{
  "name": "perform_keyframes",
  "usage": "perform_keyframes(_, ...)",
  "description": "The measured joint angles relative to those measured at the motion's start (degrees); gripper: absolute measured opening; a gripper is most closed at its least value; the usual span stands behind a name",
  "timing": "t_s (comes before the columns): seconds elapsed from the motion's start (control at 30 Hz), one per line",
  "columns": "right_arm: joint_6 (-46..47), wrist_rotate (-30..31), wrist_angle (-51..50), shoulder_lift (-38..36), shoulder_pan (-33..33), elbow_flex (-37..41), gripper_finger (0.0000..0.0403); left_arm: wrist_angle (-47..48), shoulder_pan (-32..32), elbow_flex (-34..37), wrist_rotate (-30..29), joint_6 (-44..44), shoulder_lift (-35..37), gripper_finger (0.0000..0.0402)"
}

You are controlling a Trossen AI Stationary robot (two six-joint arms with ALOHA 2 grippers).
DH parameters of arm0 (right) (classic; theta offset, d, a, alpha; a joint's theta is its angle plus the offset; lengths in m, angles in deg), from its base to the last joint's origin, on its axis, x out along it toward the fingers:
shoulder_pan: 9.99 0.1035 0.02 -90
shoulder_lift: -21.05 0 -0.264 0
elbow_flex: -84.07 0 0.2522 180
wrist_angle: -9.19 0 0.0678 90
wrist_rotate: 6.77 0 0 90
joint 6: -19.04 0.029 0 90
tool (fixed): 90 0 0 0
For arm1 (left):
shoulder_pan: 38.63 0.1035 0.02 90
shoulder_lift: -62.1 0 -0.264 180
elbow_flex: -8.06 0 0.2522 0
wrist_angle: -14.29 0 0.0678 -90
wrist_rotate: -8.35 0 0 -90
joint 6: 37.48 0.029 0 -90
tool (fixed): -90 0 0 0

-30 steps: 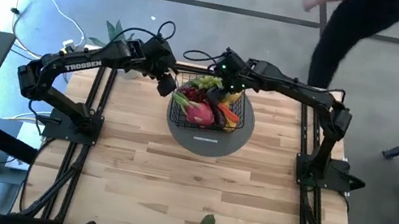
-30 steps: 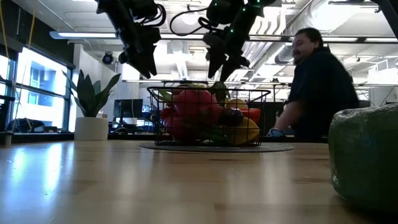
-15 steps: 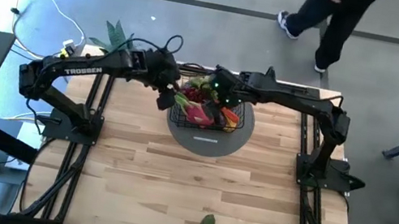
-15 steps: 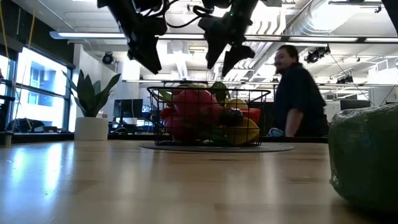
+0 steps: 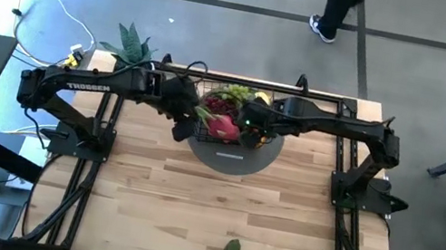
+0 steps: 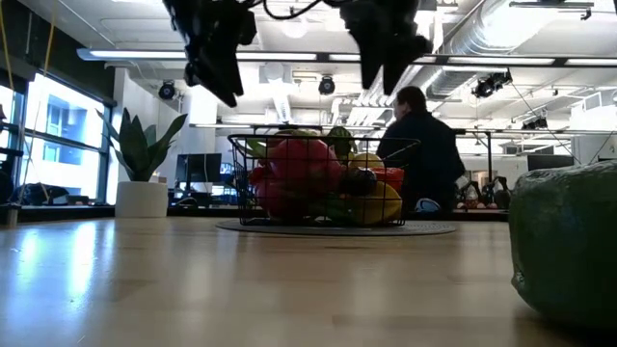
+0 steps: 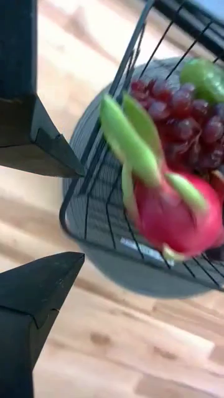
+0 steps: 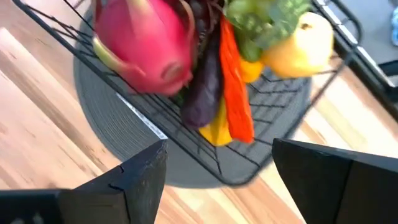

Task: Build produce basket
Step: Put the red bell pepper into the wire basket

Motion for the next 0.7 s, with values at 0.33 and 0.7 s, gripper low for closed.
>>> perform_keyframes(0.33, 5.8, 5.4, -10.6, -1.4, 5.2, 0.0, 0.0271, -1.1, -10.2, 0.0, -0.1, -15.1, 0.9, 0.0196)
perform_keyframes(0.7, 6.1, 5.9, -14.7, -1.3, 6.9, 0.0, 0.0271, -5.9, -21.9, 0.0, -0.8, -35.1, 0.9, 0.0196)
